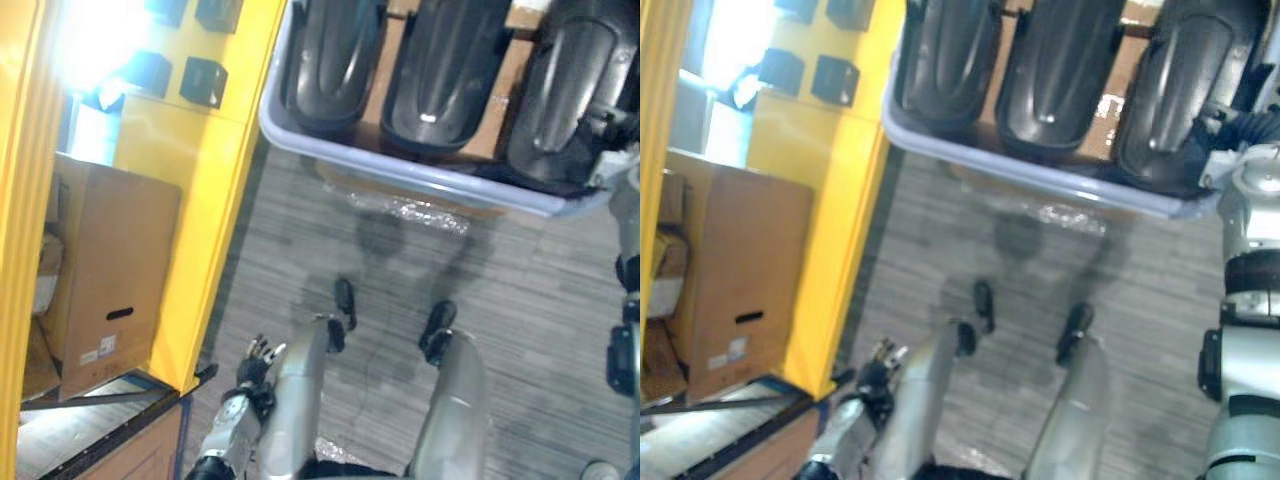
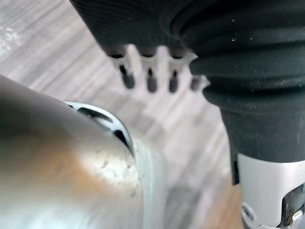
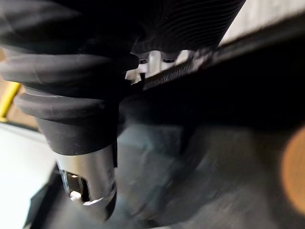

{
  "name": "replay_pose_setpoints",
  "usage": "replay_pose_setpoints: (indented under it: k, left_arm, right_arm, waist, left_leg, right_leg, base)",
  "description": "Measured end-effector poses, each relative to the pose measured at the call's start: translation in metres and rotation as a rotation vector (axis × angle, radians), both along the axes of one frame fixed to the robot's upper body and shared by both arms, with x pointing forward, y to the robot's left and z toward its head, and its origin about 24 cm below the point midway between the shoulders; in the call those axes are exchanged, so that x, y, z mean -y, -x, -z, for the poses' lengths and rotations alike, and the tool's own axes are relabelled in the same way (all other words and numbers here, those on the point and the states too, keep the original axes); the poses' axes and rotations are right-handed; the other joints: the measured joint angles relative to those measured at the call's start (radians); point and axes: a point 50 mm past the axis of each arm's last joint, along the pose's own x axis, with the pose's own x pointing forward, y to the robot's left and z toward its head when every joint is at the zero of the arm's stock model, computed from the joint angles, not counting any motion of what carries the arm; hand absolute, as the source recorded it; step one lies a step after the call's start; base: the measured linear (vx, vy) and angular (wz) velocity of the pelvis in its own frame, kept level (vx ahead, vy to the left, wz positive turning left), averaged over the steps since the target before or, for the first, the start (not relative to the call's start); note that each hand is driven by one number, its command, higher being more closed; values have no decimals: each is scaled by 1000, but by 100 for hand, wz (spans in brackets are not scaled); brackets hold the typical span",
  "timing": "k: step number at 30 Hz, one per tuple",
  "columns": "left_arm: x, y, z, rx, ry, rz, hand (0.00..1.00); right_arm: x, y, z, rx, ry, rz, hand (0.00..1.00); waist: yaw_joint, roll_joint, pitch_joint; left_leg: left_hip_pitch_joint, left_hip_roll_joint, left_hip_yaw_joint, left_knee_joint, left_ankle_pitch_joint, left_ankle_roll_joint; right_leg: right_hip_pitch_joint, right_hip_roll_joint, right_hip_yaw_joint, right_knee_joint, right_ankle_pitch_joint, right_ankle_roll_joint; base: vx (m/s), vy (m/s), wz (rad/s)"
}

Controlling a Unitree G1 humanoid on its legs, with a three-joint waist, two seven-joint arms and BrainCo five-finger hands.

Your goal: Walk over and take plastic housings, then place them on the shelf

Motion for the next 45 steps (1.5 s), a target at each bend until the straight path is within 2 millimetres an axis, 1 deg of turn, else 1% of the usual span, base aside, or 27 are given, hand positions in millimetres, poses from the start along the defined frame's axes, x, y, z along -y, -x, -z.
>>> replay_pose_setpoints:
  k: [2,7,10,12,15,17,23,24,26,28,31,32,34,35,36,37,38,40,42,43,44,45]
  left_arm:
    - [2,0,0,0,-4,19,0]
    - [9,5,2,-10,-5,55,0]
    - [10,5,2,-10,-4,59,0]
    - [11,5,2,-11,-3,65,0]
    - [16,6,2,-11,5,80,0]
    - [20,7,2,-7,12,93,0]
    - [24,9,0,8,32,97,0]
    - [25,9,0,5,68,75,0]
    - [24,9,0,-10,157,11,0]
    - [22,9,1,-29,300,-128,0]
    - [24,6,-2,-25,397,-217,0]
    - [25,5,-3,-23,419,-237,0]
    - [27,3,-6,-22,447,-271,0]
    - [25,4,-7,-19,471,-304,0]
    - [18,4,-8,-5,475,-347,0]
    - [14,4,-9,1,472,-371,0]
    - [3,5,-11,20,459,-439,0]
    - [-6,5,-15,54,439,-502,0]
    - [-18,3,-29,143,415,-564,0]
    - [-23,0,-44,221,382,-568,0]
    - [-24,-2,-54,274,362,-562,0]
    - [-26,-8,-81,391,320,-556,0]
  right_arm:
    - [3,1,-1,-15,-4,14,100]
    - [20,9,-8,-92,64,76,100]
    - [22,9,-6,-117,77,83,100]
    - [25,10,-6,-128,93,100,100]
    - [27,12,-8,-159,168,136,100]
    - [29,13,-8,-155,177,156,100]
    - [26,12,-7,-150,259,167,100]
    - [25,12,-6,-146,295,176,100]
    - [21,13,-9,-92,376,219,100]
    - [14,19,-20,13,502,286,100]
    - [8,29,-33,140,562,349,100]
    - [7,29,-34,152,566,358,100]
    - [6,32,-33,175,574,385,100]
    - [3,31,-31,187,576,391,100]
    - [-1,30,-29,201,567,393,100]
    - [-1,29,-27,201,564,397,100]
    - [-2,29,-21,194,557,400,100]
    - [-3,29,-15,198,537,398,100]
    - [-13,29,-6,220,522,378,100]
    - [-19,30,1,233,532,364,100]
    - [-20,33,4,246,536,359,100]
    - [-22,39,12,271,537,364,100]
  waist:
    - [5,3,-2]
    - [8,30,-20]
    - [8,33,-22]
    - [12,41,-28]
    - [21,57,-39]
    - [24,61,-42]
    - [23,61,-42]
    - [23,61,-42]
    - [24,61,-42]
    - [21,61,-42]
    - [17,59,-40]
    - [16,58,-40]
    - [12,54,-38]
    - [-1,49,-38]
    - [-9,36,-36]
    - [-10,28,-36]
    - [-12,6,-39]
    - [-18,-6,-34]
    - [-25,-26,-31]
    - [-30,-38,-29]
    - [-33,-40,-29]
    - [-45,-51,-30]
  left_leg:
    - [5,-1,1,-6,2,-1]
    - [8,-1,3,-13,2,-2]
    - [20,-2,10,-24,7,-4]
    - [24,-3,11,-32,11,-5]
    - [30,-8,10,-49,21,-7]
    - [44,-17,11,-66,28,-7]
    - [56,-18,11,-68,28,-7]
    - [63,-18,11,-68,28,-7]
    - [66,-18,10,-66,28,-6]
    - [66,-18,10,-54,26,-4]
    - [82,-27,8,-45,25,-3]
    - [89,-27,7,-45,25,-3]
    - [120,-30,2,-53,25,-3]
    - [138,-34,-4,-63,25,-8]
    - [159,-35,3,-81,31,-14]
    - [171,-34,10,-92,35,-15]
    - [197,-34,24,-118,47,-16]
    - [226,-32,20,-135,55,-19]
    - [281,-29,17,-165,63,-19]
    - [317,-29,11,-188,69,-23]
    - [331,-29,-1,-199,71,-26]
    - [361,-28,-25,-225,79,-34]
  right_leg:
    - [0,0,1,0,0,0]
    - [0,0,0,-2,-1,-1]
    - [2,-2,2,-2,-1,-1]
    - [2,-3,1,-3,-1,-2]
    - [3,-6,-1,-6,-1,-2]
    - [9,-14,-3,-5,-2,-3]
    - [25,-15,-7,-10,-2,-3]
    - [33,-15,-7,-12,-2,-2]
    - [37,-16,-8,-11,-3,-2]
    - [39,-19,-7,-2,-4,0]
    - [53,-34,-7,20,-14,0]
    - [61,-34,-8,20,-15,0]
    - [96,-37,-16,17,-20,1]
    - [118,-42,-28,14,-25,3]
    - [134,-45,-32,9,-27,4]
    - [141,-46,-32,6,-27,4]
    - [157,-50,-34,0,-28,5]
    - [193,-47,-50,-16,-27,4]
    - [253,-35,-63,-50,-23,6]
    - [298,-29,-80,-77,-17,7]
    - [323,-24,-94,-94,-14,9]
    - [374,-10,-121,-136,-4,13]
  base:
    - [49,-36,-1]
    - [35,-29,-1]
    - [25,-35,-4]
    - [19,-37,1]
    - [28,-39,4]
    - [33,-38,4]
    - [18,-15,1]
    - [0,0,0]
    - [0,0,0]
    - [0,0,0]
    - [-5,-22,8]
    - [-19,-33,6]
    - [-26,-35,9]
    - [-26,-42,14]
    - [-23,-47,12]
    - [-5,-62,6]
    - [7,-58,4]
    - [28,-61,9]
    - [50,-46,3]
    - [56,-28,4]
    - [98,-29,24]
    - [114,-25,34]
